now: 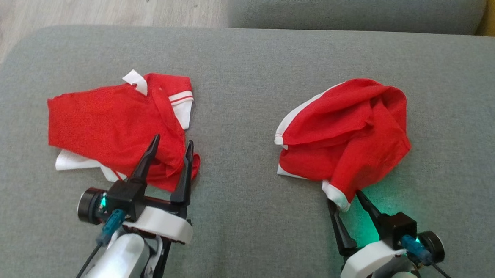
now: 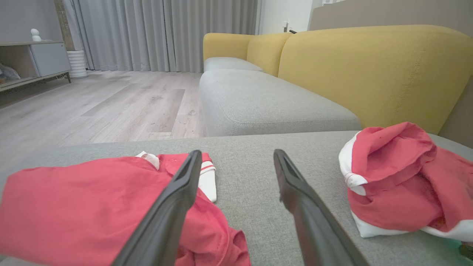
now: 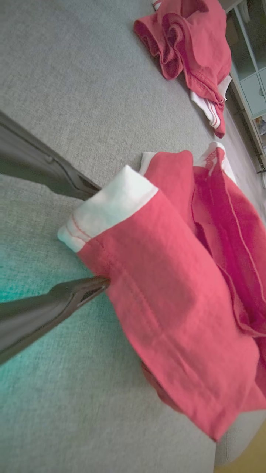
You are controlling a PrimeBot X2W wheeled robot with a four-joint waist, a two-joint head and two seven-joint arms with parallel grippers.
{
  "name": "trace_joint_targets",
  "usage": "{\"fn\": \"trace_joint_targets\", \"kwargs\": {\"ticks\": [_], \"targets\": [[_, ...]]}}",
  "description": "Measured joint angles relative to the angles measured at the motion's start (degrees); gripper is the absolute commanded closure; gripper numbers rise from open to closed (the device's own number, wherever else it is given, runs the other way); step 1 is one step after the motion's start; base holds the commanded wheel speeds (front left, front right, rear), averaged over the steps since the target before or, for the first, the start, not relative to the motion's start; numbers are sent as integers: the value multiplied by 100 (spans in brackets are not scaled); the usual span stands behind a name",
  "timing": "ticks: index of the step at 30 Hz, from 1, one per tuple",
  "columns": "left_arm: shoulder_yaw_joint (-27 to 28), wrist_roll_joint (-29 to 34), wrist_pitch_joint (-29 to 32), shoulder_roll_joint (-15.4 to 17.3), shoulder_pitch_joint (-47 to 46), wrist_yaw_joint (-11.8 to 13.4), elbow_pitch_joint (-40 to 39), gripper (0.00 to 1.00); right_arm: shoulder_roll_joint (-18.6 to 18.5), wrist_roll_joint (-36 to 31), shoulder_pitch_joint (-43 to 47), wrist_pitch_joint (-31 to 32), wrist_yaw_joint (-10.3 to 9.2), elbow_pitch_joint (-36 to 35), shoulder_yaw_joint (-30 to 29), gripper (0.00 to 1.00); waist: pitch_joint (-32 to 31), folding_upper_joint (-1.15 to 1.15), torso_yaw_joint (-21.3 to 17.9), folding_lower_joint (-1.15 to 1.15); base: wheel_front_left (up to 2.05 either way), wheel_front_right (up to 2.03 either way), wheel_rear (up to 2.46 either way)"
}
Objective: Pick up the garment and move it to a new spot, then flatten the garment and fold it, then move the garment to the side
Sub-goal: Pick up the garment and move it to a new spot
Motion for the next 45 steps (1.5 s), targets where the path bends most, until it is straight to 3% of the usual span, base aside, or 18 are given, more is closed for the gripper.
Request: {"fn": "trace_joint_targets", "kwargs": {"ticks": [2, 3, 4, 11, 19, 26, 34, 36, 39, 45], "targets": [[25, 10, 0, -30, 0, -14, 12, 0, 0, -52, -1, 0, 0, 29, -7, 2, 4, 0, 7, 0, 0, 0, 0], [48, 45, 0, -42, 1, -40, 14, 0, 0, -51, -1, -13, 0, 29, -9, 57, 1, 0, 4, 0, 0, 0, 0], [77, 60, 0, -51, 1, -58, 14, 0, 0, -43, -2, -34, 0, 21, -19, 100, -4, 0, -4, 0, 0, 0, 0], [191, 148, 0, -108, 17, -129, 130, 0, 0, -1, -17, -269, 0, -254, -207, 100, -132, 0, -119, 0, 0, 0, 0], [299, 210, 0, -242, 137, -214, 191, 0, 1, 283, -196, -304, 0, -1044, -722, 100, -350, 0, -233, 0, 0, 0, 0], [345, 255, 0, -399, 222, -309, 205, 0, -36, -36, -1058, 470, 0, -1840, -1595, 100, -495, 0, -148, -1, 0, 0, 0], [443, 352, 0, -544, 266, -391, 205, 0, -1220, -413, -2181, 1555, 0, -2190, -2537, 100, -605, 0, 46, 0, 0, 0, 0], [475, 353, 0, -612, 343, -411, 205, 0, -1691, -715, -2467, 1905, 0, -2181, -2565, 100, -630, 0, 140, 0, 0, 0, 0], [500, 353, 0, -633, 392, -417, 207, 0, -1849, -850, -2598, 2170, 0, -2186, -2424, 100, -651, 0, 192, 0, 0, 0, 0], [526, 409, 0, -712, 450, -469, 209, 0, -2040, -757, -2900, 2821, 0, -1880, -927, 100, -654, 0, 339, 0, 0, 0, 0]]}}
